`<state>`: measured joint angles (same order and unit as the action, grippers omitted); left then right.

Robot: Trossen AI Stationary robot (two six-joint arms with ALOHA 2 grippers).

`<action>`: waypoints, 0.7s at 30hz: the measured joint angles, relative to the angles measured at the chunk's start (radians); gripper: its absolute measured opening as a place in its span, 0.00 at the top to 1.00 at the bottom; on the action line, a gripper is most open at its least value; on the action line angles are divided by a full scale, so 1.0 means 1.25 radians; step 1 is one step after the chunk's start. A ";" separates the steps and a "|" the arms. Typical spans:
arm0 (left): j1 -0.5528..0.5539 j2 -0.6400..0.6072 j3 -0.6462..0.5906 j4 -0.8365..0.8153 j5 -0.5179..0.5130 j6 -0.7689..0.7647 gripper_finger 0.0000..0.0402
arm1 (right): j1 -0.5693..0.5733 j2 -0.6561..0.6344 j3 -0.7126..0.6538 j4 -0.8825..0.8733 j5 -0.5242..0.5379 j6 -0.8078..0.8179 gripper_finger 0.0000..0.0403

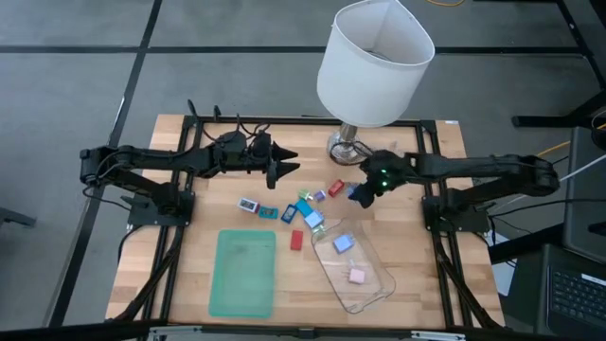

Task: Pick & Place Office items
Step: Put the top light blue charger adapter into the transparent bin

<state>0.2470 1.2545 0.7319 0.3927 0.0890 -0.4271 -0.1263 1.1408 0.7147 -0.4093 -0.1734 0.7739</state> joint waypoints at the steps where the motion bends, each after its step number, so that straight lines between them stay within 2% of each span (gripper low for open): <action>1: 0.001 0.000 0.000 0.000 0.000 0.006 0.44 | 0.015 -0.020 0.000 0.018 0.003 0.021 0.49; 5: 0.011 0.000 0.000 -0.002 0.005 0.017 0.44 | 0.084 -0.072 0.002 0.080 0.010 0.101 0.49; 11: 0.017 0.000 0.000 0.000 0.031 -0.006 0.44 | 0.242 -0.078 0.003 0.208 0.006 0.184 0.49; 13: 0.011 0.000 0.000 -0.001 0.055 -0.023 0.44 | 0.296 -0.073 0.003 0.187 0.012 0.206 0.49; 17: -0.055 -0.012 0.000 -0.013 0.050 -0.006 0.44 | 0.381 -0.056 0.003 0.097 0.019 0.248 0.49; 19: -0.095 -0.037 0.011 -0.011 0.021 -0.006 0.44 | 0.413 -0.041 0.003 0.075 0.019 0.270 0.49; 21: -0.135 -0.085 0.016 -0.006 -0.041 0.003 0.44 | 0.437 -0.026 0.003 0.076 0.019 0.291 0.49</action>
<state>0.0786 1.1479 0.7518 0.3855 0.0376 -0.4228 0.4194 1.1077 0.7181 -0.3139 -0.1497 1.1378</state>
